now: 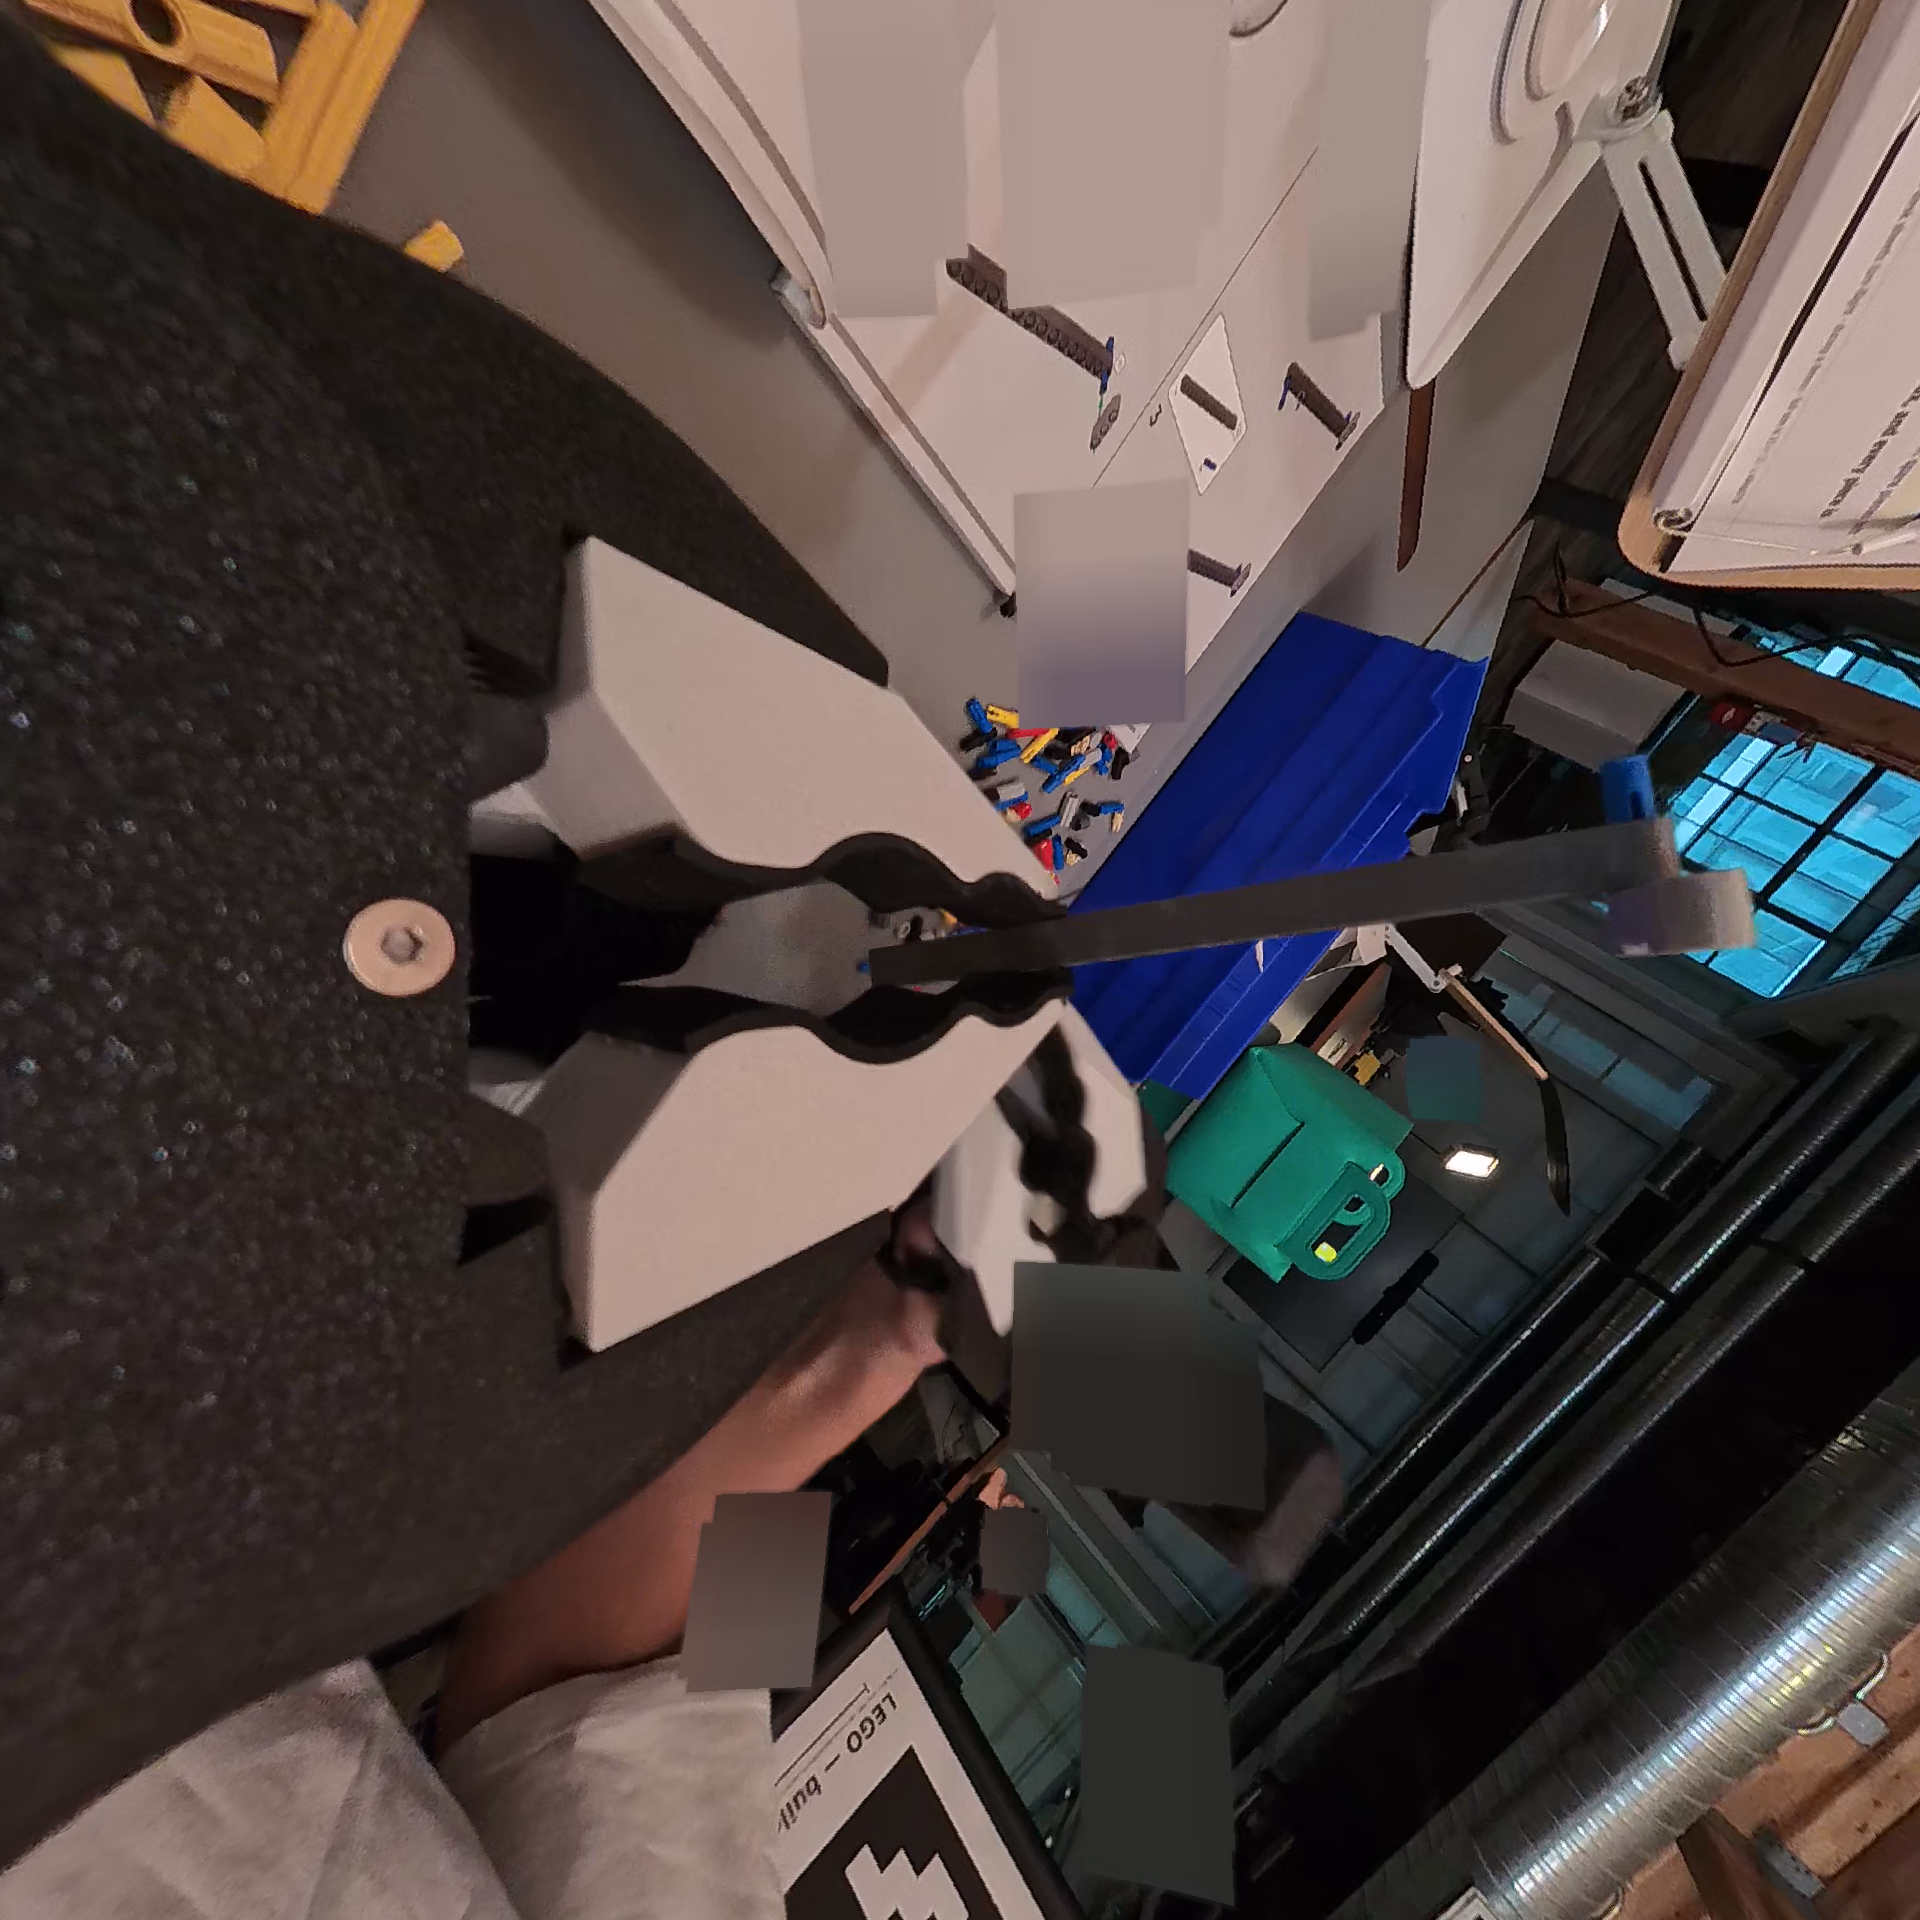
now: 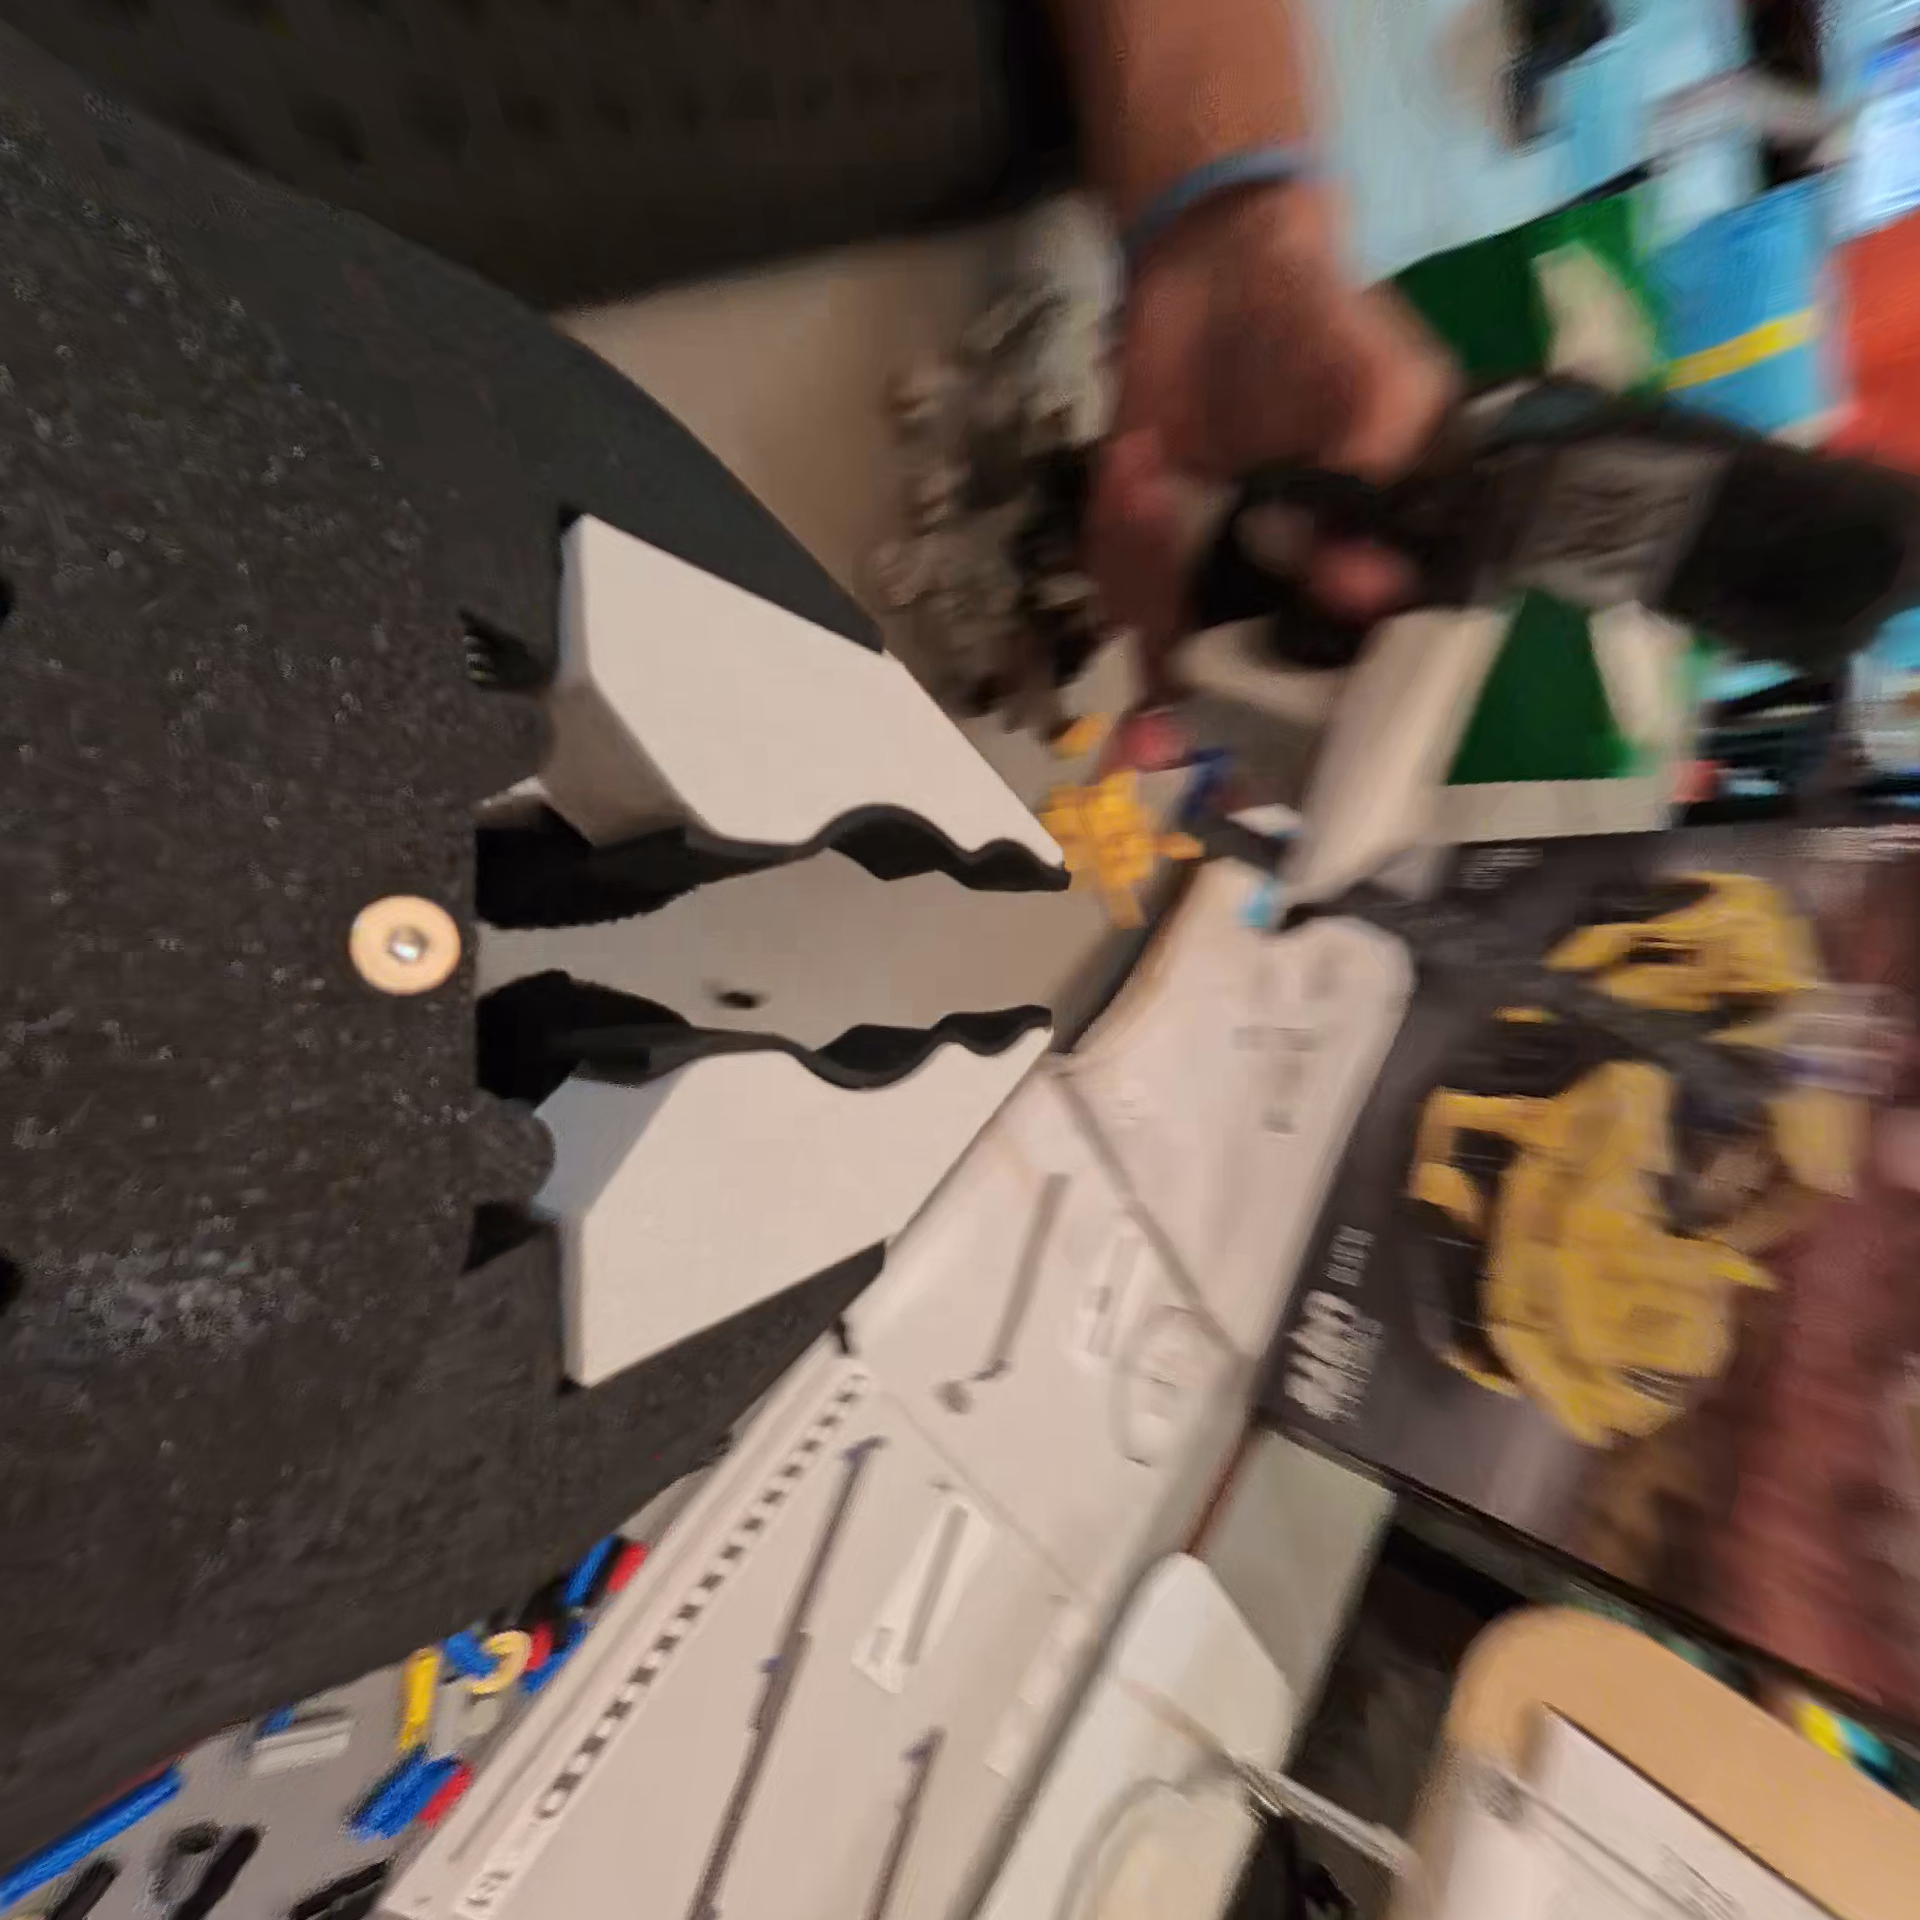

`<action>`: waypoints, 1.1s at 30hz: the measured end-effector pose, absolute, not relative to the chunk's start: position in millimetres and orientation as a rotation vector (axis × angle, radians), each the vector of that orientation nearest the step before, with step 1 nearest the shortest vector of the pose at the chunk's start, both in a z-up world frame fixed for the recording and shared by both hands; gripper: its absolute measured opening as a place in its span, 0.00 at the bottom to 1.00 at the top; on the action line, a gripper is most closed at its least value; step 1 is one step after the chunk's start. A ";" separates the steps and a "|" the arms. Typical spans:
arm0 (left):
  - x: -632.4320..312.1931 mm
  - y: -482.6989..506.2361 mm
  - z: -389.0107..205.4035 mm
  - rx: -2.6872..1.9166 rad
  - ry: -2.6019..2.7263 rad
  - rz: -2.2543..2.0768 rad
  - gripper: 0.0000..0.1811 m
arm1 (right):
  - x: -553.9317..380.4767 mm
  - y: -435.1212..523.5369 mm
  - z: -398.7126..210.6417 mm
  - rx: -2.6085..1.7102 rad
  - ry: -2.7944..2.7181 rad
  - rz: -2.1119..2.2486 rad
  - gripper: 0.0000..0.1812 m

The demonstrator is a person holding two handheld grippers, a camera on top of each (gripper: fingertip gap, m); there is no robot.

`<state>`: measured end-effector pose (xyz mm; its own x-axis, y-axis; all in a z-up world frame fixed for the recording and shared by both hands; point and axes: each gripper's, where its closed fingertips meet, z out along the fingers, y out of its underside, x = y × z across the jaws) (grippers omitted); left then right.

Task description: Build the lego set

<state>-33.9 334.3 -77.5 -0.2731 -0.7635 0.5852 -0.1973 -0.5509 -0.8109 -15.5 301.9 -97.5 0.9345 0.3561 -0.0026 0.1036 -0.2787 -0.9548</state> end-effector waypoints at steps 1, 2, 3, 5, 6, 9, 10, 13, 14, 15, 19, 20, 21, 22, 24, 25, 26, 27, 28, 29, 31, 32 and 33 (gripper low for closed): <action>-33.9 331.7 -77.2 -1.570 1.188 -1.899 0.03 | -18.8 304.7 -73.7 -1.792 -0.283 0.274 0.12; -34.0 327.9 -76.6 -1.569 1.197 -1.930 0.03 | -21.0 308.1 -55.6 -1.755 -0.244 0.282 0.14; -34.0 324.1 -75.5 -1.564 1.201 -1.964 0.03 | -20.1 312.9 -41.6 -1.726 -0.205 0.271 0.17; -35.3 313.5 -71.6 -1.535 1.226 -2.042 0.03 | -18.2 323.6 -26.3 -1.691 -0.152 0.276 0.21; -36.9 306.1 -69.3 -1.515 1.255 -2.088 0.03 | -22.0 328.8 -27.6 -1.710 -0.161 0.329 0.21; -39.2 292.7 -63.9 -1.479 1.282 -2.162 0.03 | -40.0 337.5 -38.5 -1.788 -0.195 0.576 0.17; -40.2 288.3 -63.0 -1.469 1.301 -2.179 0.03 | -41.7 338.8 -41.9 -1.802 -0.197 0.610 0.10; -40.4 284.6 -65.3 -1.488 1.327 -2.192 0.03 | -44.5 336.9 -43.5 -1.804 -0.199 0.639 0.06; -40.9 284.3 -66.2 -1.493 1.339 -2.191 0.04 | -44.3 336.7 -44.4 -1.814 -0.183 0.643 0.06; -40.8 285.6 -66.6 -1.497 1.347 -2.177 0.08 | -42.9 336.8 -44.1 -1.815 -0.156 0.647 0.06; -44.7 296.5 -59.6 -1.458 1.328 -2.141 0.12 | -38.6 334.9 -31.4 -1.763 -0.074 0.705 0.05; -46.7 297.2 -57.6 -1.450 1.326 -2.159 0.12 | -37.0 334.3 -28.6 -1.757 -0.057 0.708 0.05; -48.0 298.6 -55.7 -1.448 1.315 -2.177 0.13 | -35.6 334.1 -26.9 -1.757 -0.045 0.702 0.04; -48.6 300.1 -54.4 -1.447 1.302 -2.188 0.13 | -34.5 334.2 -26.5 -1.767 -0.035 0.692 0.05; -49.0 300.4 -54.9 -1.447 1.311 -2.180 0.13 | -28.8 336.5 -26.4 -1.781 -0.006 0.634 0.05; -48.5 300.4 -56.5 -1.450 1.322 -2.157 0.13 | -29.2 337.1 -24.5 -1.776 -0.005 0.628 0.05; -48.0 299.4 -58.1 -1.449 1.336 -2.134 0.13 | -30.1 337.8 -23.2 -1.773 0.003 0.632 0.05; -47.6 297.4 -59.7 -1.448 1.354 -2.116 0.13 | -31.7 338.4 -22.0 -1.768 0.009 0.643 0.05; -46.8 295.8 -61.6 -1.452 1.369 -2.097 0.13 | -34.1 338.8 -20.2 -1.759 0.012 0.665 0.04; -45.8 294.4 -64.0 -1.457 1.383 -2.077 0.13 | -33.7 339.8 -19.0 -1.750 0.031 0.678 0.04; -45.5 291.2 -66.4 -1.456 1.403 -2.068 0.12 | -33.8 341.0 -17.2 -1.739 0.049 0.706 0.04; -45.4 290.9 -65.1 -1.456 1.393 -2.086 0.11 | -35.0 341.4 -17.1 -1.739 0.051 0.724 0.04; -45.8 290.6 -63.6 -1.455 1.381 -2.109 0.11 | -36.3 341.8 -17.1 -1.738 0.056 0.743 0.04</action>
